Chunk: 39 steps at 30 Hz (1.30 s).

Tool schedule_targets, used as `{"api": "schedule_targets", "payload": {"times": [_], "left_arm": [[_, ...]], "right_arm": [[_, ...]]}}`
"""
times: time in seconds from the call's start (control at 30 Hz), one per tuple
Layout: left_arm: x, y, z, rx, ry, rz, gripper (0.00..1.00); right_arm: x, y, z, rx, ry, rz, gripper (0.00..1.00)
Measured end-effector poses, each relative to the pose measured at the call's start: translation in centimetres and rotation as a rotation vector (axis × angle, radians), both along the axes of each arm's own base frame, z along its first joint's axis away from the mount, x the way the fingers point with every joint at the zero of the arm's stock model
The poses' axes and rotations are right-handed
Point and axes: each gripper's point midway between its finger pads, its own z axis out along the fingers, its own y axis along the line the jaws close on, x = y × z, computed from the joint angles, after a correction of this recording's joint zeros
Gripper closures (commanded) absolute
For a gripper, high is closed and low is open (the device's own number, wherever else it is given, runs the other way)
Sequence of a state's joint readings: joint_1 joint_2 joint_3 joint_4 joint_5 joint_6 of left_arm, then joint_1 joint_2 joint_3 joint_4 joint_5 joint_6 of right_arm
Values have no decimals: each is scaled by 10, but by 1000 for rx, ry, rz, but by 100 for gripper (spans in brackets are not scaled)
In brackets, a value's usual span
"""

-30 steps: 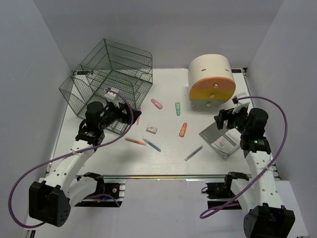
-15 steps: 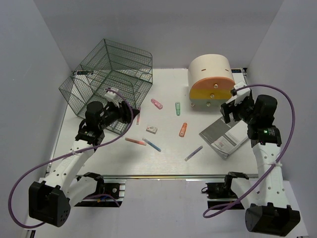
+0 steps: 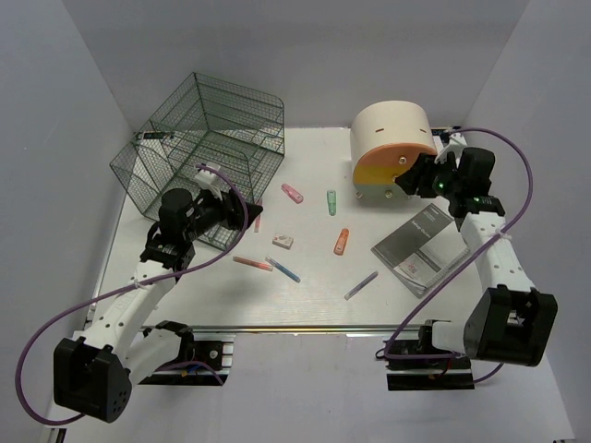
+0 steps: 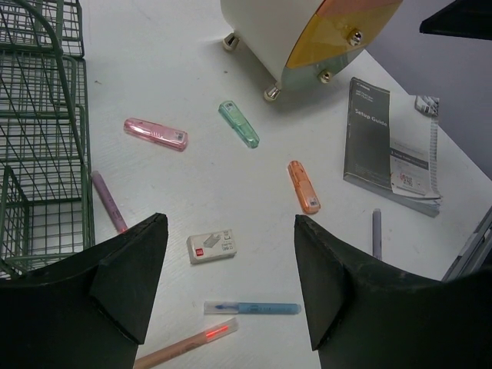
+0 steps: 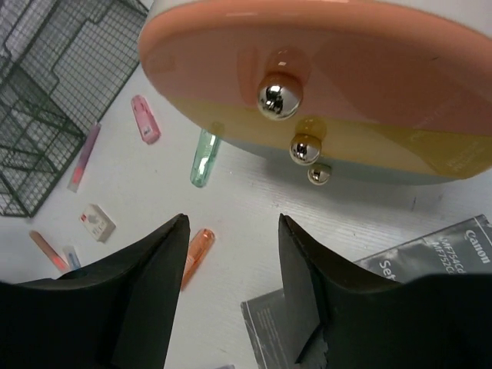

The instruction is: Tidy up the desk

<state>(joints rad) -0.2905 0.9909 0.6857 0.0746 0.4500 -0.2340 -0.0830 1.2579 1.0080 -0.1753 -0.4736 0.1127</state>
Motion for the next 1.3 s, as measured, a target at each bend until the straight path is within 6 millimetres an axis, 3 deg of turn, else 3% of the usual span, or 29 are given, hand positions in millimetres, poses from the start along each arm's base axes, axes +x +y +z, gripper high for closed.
{"api": "schedule_targets", "payload": {"times": [0.33, 0.7, 0.97, 1.13, 1.3], "left_arm": [[1, -1, -3, 2, 10, -3, 23], [3, -1, -8, 6, 26, -3, 23], [3, -2, -9, 6, 28, -3, 23], [4, -2, -11, 7, 35, -3, 24], [5, -4, -12, -7, 49, -7, 29]], "right_arm": [[45, -3, 0, 151, 32, -121, 49], [69, 2, -6, 229, 44, -201, 61], [72, 2, -3, 232, 26, -215, 82], [70, 2, -5, 231, 14, -216, 86], [45, 3, -5, 229, -4, -212, 88]]}}
